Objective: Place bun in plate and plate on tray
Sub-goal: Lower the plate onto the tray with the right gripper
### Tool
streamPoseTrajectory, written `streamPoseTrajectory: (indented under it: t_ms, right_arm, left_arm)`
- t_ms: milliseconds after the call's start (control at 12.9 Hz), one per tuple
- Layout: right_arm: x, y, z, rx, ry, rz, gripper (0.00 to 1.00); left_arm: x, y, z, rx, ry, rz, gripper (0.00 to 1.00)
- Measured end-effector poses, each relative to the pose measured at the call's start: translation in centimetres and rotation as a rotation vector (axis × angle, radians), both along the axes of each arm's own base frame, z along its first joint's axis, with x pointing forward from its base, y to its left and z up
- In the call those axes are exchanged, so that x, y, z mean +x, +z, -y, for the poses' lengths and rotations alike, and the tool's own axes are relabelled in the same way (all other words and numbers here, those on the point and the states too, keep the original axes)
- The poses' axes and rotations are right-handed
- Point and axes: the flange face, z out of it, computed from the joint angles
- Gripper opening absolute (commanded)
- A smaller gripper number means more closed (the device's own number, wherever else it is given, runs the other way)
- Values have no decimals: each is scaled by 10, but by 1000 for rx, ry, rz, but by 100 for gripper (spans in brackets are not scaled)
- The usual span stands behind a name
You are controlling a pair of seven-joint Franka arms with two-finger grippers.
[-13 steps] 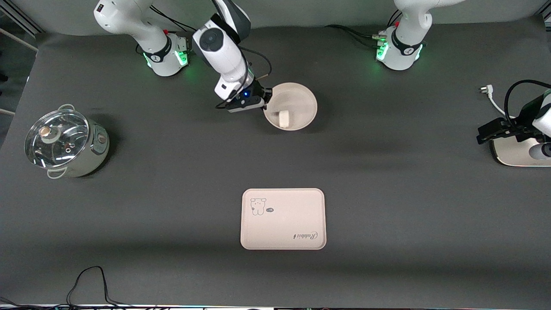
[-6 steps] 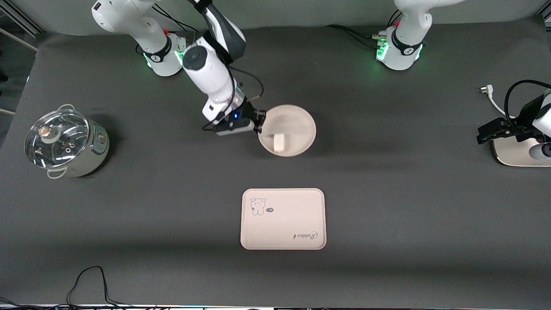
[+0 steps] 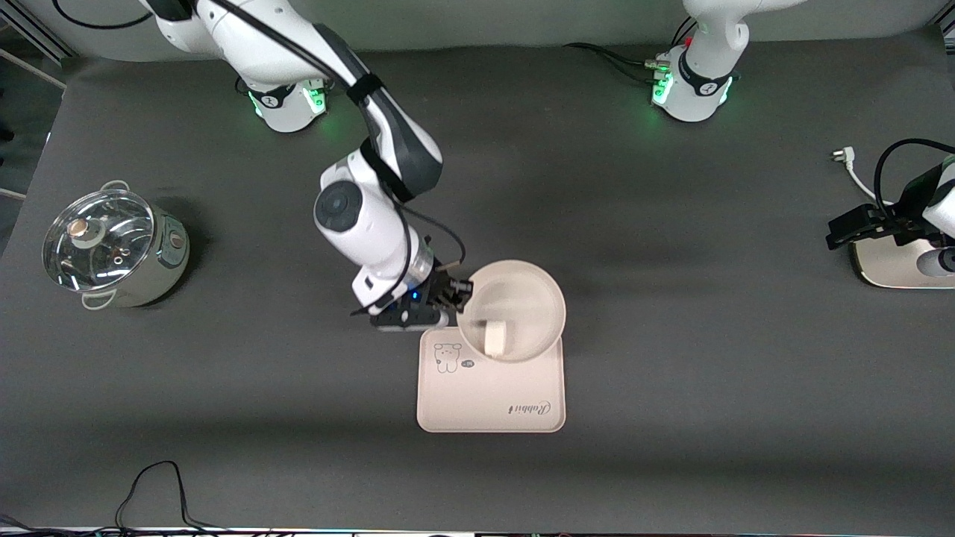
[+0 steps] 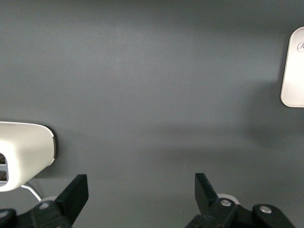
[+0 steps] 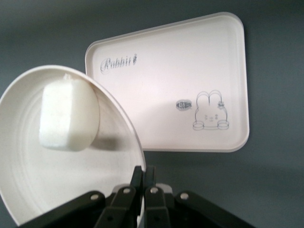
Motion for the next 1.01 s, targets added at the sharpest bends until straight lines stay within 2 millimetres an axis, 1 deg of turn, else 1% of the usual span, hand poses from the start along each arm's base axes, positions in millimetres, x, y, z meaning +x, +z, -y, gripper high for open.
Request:
streamPoseTrajectory:
  t_ms: [155,232,310,387,542,697,774,852,1007]
  right_arm:
    - [39,-1,12,4,-18,5,0]
    - [53,-8,18,4,-28,10,0]
    - [63,-19,22,1,-36,9,0]
    - [70,-35,24,-4,-41,4,0]
    - [74,-75,19,-12,-45,-1,0]
    - [72,-112,16,-24,-47,-12,0]
    - [71,-125,16,-28,-49,-20,0]
    - [70,-133,16,-28,-52,-30,0]
    - [69,-140,17,-27,-56,-41,0]
  left_arm:
    - [0,0,0,0,0,-1,100]
    - [0,0,0,0,0,-1,100]
    - [0,0,0,0,0,-1,100]
    - [0,-1,0,0,0,-1,100]
    - [0,-1,0,0,0,-2,100]
    - [0,-1,0,0,0,-2,100]
    - [0,-1,0,0,0,-3,100]
    - [0,-1,0,0,0,-3,100]
    - [0,-1,0,0,0,-3,100]
